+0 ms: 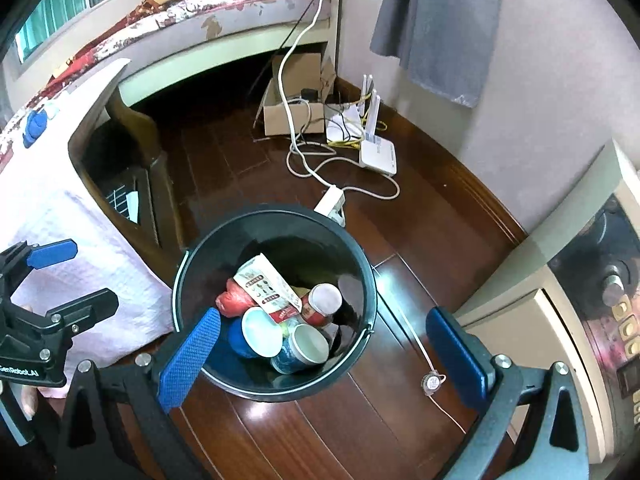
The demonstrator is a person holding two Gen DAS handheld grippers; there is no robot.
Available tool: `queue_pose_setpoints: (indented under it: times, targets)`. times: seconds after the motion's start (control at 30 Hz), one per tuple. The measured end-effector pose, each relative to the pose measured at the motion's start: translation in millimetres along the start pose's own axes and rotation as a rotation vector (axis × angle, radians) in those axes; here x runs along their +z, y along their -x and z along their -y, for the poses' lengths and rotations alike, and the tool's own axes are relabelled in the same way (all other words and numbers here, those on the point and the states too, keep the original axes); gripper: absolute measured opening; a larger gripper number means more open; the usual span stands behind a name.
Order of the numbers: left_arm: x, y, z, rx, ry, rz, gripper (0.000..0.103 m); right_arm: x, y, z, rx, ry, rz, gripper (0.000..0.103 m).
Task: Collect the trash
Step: 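Move both tools back over the bed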
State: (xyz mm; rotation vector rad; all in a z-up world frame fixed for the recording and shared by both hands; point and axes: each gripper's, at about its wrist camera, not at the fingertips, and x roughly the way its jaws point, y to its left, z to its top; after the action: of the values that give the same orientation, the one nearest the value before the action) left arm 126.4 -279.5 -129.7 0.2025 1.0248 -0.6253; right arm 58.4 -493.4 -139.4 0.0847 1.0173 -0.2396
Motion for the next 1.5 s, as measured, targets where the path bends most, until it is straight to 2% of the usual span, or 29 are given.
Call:
queue_pose_setpoints:
  times: [0.33,0.7,1.0,1.2,1.33,1.5]
  targets:
    - [2.6,47.6,-17.5,0.047,0.014,0.092,0.102,8.5,35.3,-21.0,0.023,-0.022,0.063,0.103]
    - [-5.8,95.5,-61.5,0.122,0.096,0.177,0.102,33.5,62.3,-82.0,0.096,0.055,0.147,0.103]
    - [-23.7,131.4,-112.2,0.215,0.182,0.228,0.102,55.2,78.0,-151.8,0.191,0.137,0.212,0.103]
    - [-34.9,144.3,-145.1,0.283,0.226,0.229,0.102,66.3,91.5,-191.7,0.278,0.164,0.256,0.103]
    - [-41.9,156.7,-179.2,0.340,0.288,0.239,0.102,77.1,97.7,-218.4,0.337,0.188,0.300,0.103]
    - [-58.9,173.0,-236.0,0.429,0.377,0.232,0.102,94.6,96.6,-277.9,0.370,0.314,0.313,0.103]
